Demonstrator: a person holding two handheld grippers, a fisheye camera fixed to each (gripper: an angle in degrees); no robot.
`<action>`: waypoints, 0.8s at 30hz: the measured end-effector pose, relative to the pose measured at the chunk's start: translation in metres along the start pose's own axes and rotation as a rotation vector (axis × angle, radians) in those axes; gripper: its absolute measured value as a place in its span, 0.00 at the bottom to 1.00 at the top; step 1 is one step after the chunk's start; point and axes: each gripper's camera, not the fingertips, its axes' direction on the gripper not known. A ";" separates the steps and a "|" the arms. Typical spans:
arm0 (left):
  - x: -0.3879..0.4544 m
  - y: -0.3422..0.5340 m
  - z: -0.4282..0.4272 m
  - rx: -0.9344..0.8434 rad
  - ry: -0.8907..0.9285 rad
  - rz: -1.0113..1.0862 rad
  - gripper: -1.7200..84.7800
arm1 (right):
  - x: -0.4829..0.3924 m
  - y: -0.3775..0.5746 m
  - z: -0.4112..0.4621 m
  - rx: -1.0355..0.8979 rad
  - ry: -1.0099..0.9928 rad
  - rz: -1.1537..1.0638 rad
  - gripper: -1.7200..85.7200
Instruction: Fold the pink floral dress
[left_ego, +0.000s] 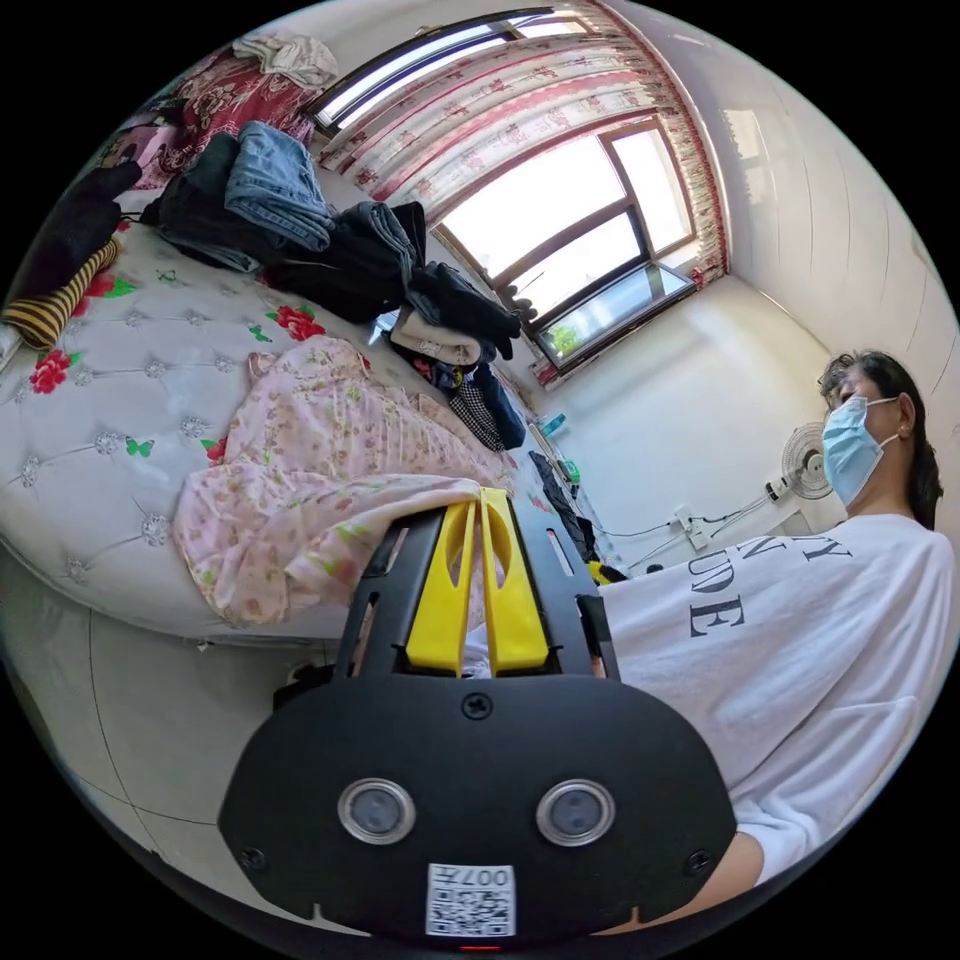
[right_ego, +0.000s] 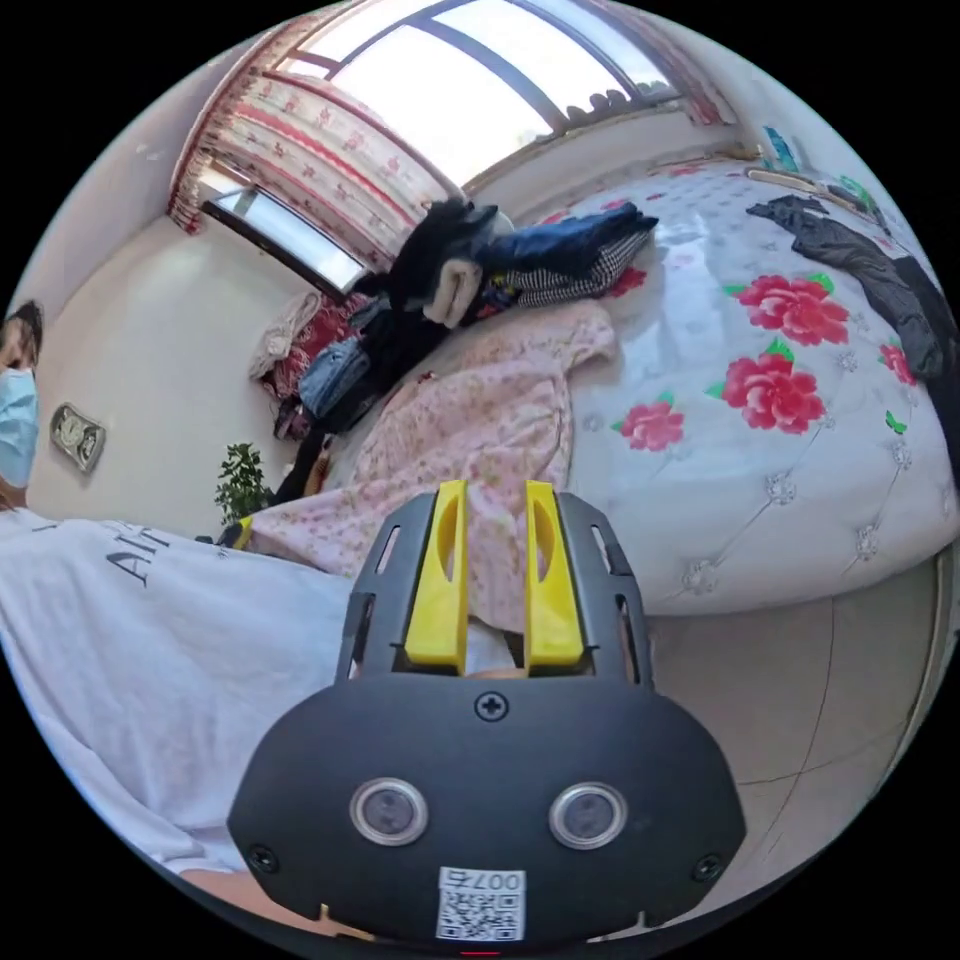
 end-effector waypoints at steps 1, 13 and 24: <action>-0.002 -0.002 -0.002 0.002 0.007 0.000 0.01 | 0.003 0.007 0.021 -0.068 0.011 0.012 0.11; -0.038 -0.039 -0.021 -0.127 0.028 -0.008 0.01 | 0.072 0.069 0.142 -0.249 0.001 0.241 0.14; -0.048 -0.002 -0.064 -0.143 -0.106 -0.059 0.01 | 0.059 0.034 0.016 0.031 -0.299 0.022 0.02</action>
